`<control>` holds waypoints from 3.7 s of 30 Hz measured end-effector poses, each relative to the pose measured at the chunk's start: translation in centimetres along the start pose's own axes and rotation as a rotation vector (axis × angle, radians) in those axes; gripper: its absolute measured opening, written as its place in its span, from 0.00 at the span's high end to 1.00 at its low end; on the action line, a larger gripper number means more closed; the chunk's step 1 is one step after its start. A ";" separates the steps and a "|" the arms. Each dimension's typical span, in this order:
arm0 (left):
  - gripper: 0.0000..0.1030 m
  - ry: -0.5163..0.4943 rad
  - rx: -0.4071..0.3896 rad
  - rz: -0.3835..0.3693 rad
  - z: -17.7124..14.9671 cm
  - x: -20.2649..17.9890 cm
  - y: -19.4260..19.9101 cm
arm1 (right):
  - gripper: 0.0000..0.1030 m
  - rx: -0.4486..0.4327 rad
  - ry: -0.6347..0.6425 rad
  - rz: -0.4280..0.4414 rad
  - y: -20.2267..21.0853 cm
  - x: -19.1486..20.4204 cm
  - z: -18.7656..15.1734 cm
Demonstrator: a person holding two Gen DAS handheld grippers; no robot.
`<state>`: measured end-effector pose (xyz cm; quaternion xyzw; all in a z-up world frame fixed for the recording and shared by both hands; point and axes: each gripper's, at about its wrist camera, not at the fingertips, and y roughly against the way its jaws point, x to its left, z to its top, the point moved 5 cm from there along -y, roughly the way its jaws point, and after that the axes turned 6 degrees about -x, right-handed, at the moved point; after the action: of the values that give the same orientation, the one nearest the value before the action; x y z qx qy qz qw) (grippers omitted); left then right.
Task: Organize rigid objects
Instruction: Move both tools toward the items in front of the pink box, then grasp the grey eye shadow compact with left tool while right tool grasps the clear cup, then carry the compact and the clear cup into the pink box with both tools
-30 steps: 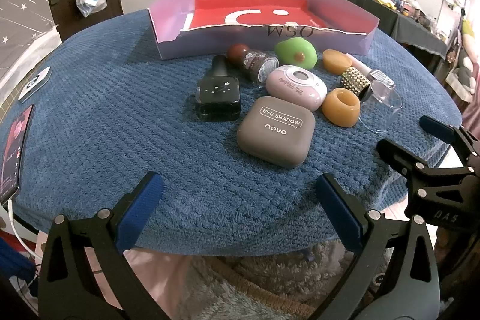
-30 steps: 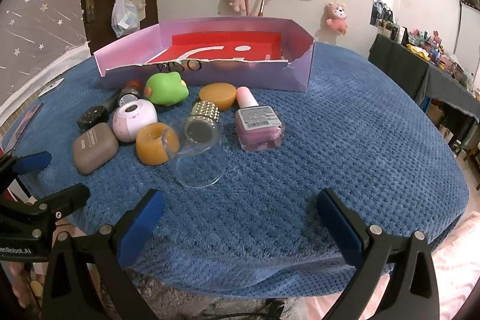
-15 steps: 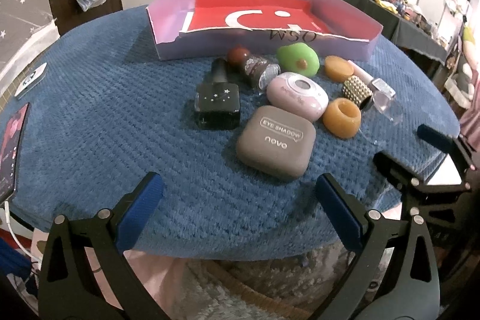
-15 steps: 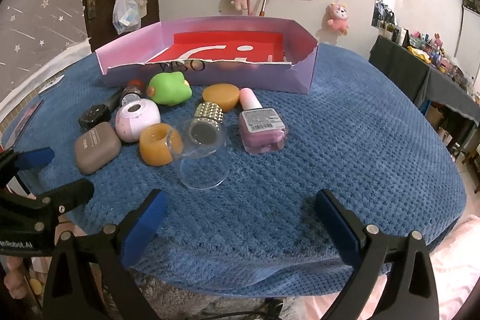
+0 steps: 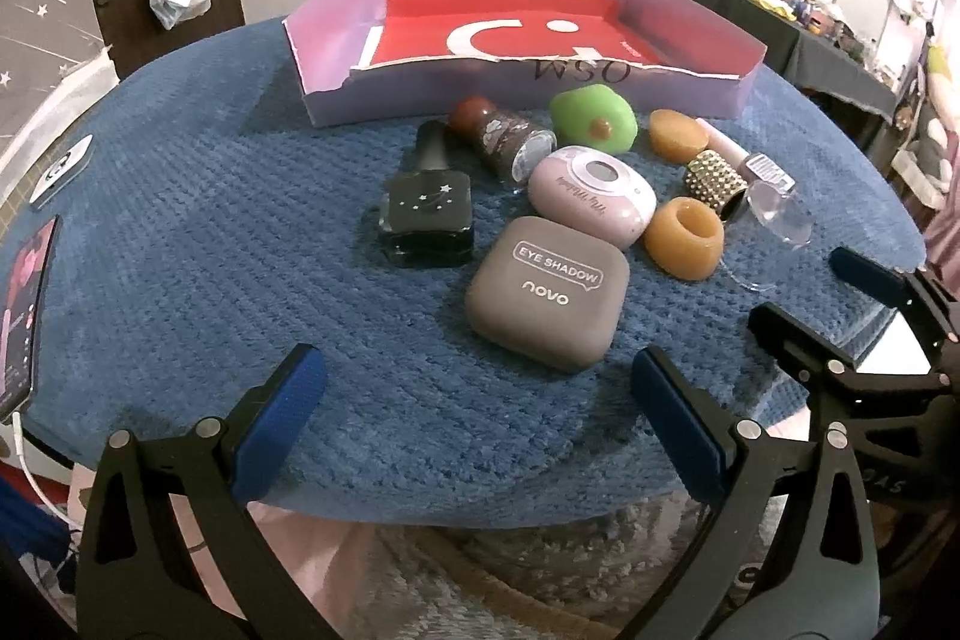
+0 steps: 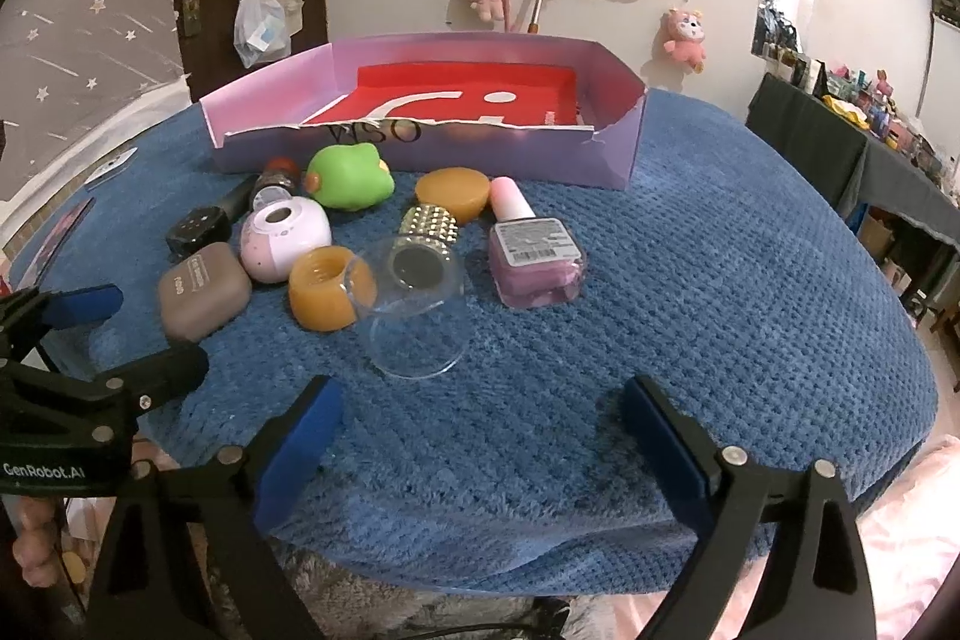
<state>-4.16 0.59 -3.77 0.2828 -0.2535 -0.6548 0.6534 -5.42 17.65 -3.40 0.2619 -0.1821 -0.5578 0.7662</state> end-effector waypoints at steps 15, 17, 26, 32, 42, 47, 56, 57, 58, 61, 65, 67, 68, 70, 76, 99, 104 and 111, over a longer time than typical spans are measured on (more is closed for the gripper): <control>0.48 -0.041 -0.013 -0.081 0.8 -1.2 0.3 | 0.40 -0.007 -0.010 0.166 -0.1 0.9 1.1; 0.52 -0.048 -0.012 -0.092 1.0 -1.5 0.2 | 0.42 -0.007 -0.017 0.182 -0.4 0.9 1.4; 0.51 -0.063 -0.015 -0.103 1.4 -1.7 -0.3 | 0.45 -0.011 -0.013 0.207 -1.1 1.1 2.6; 0.47 -0.041 -0.015 -0.144 1.9 -1.3 -0.8 | 0.54 -0.003 -0.012 0.227 -1.4 1.3 2.7; 0.48 -0.075 -0.031 -0.164 2.2 -2.0 -1.0 | 0.58 0.007 -0.026 0.237 -1.5 1.1 2.6; 0.48 -0.093 -0.058 -0.170 2.4 -2.5 0.3 | 0.59 0.001 -0.047 0.253 -1.1 0.9 2.9; 0.48 -0.103 -0.111 -0.142 4.9 -1.9 1.3 | 0.59 -0.051 -0.032 0.292 0.5 1.4 4.8; 0.48 -0.101 -0.114 -0.141 5.2 -1.8 1.2 | 0.59 -0.054 -0.033 0.299 0.5 1.4 5.1; 0.48 -0.100 -0.116 -0.142 5.5 -1.8 1.1 | 0.59 -0.055 -0.035 0.304 0.5 1.4 5.3; 0.48 -0.104 -0.128 -0.149 6.6 -1.7 1.0 | 0.59 -0.055 -0.038 0.314 0.3 1.3 6.1; 0.48 -0.116 -0.152 -0.159 8.4 -1.8 1.1 | 0.59 -0.058 -0.047 0.321 0.0 1.0 7.2; 0.48 -0.125 -0.159 -0.156 9.2 -1.9 0.9 | 0.59 -0.063 -0.049 0.324 -0.1 0.8 8.0; 0.48 -0.129 -0.163 -0.156 9.7 -1.9 0.8 | 0.59 -0.066 -0.049 0.323 -0.2 0.7 8.4; 0.48 -0.137 -0.173 -0.158 10.6 -1.8 0.6 | 0.59 -0.070 -0.042 0.319 -0.4 0.7 9.2; 0.48 -0.147 -0.191 -0.165 13.2 -1.7 -0.4 | 0.59 -0.085 -0.014 0.300 -1.2 0.6 11.6; 0.48 -0.102 -0.108 -0.184 19.7 0.8 -8.1 | 0.59 -0.035 0.011 0.214 -8.7 -0.6 18.4; 0.48 -0.081 -0.068 -0.184 20.4 1.3 -10.3 | 0.59 -0.007 0.008 0.194 -11.1 -0.9 19.2; 0.48 -0.060 0.003 -0.157 20.7 1.7 -13.6 | 0.59 0.050 0.003 0.147 -15.3 -1.5 19.8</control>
<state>-28.39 -1.64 1.32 0.2830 -0.2508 -0.7117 0.5920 -28.81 11.45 3.10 0.2680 -0.2135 -0.4949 0.7985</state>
